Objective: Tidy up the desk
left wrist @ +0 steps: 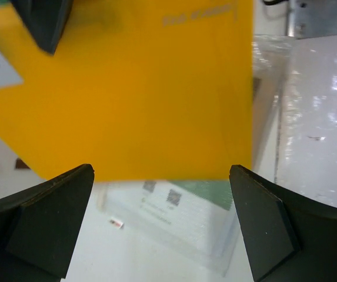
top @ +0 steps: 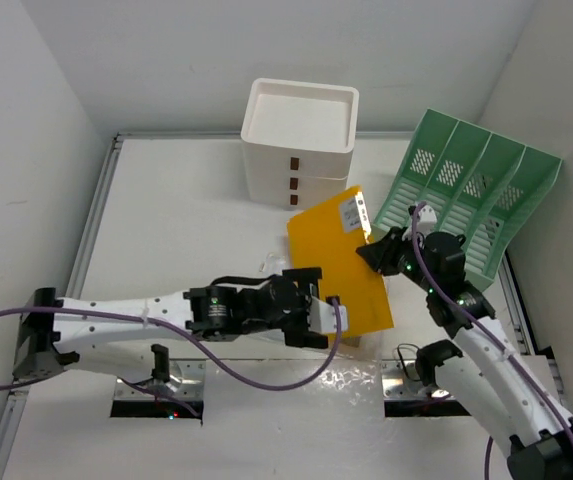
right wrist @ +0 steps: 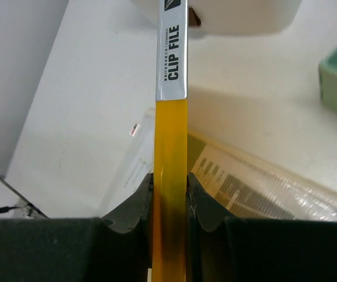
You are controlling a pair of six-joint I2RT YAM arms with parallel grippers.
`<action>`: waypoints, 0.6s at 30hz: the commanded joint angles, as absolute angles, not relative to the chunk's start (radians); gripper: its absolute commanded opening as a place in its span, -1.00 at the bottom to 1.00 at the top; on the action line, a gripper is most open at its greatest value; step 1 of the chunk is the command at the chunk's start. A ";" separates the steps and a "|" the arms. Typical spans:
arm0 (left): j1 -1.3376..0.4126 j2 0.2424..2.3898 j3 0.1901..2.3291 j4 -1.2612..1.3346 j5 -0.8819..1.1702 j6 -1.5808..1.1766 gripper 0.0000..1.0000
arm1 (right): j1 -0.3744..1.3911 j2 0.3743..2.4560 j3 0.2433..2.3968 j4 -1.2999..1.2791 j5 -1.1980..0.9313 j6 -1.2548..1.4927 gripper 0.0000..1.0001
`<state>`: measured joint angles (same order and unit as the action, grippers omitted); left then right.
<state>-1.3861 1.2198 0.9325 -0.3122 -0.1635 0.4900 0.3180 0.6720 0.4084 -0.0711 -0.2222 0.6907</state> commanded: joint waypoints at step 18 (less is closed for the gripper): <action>-1.008 1.069 1.000 -0.285 -0.212 0.388 0.99 | 0.325 0.698 1.095 -0.393 0.063 0.178 -1.00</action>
<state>-1.0214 1.0916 0.9604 -0.3370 -0.2008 0.4091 0.3233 0.7258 1.0016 -0.4114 -0.0662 0.2440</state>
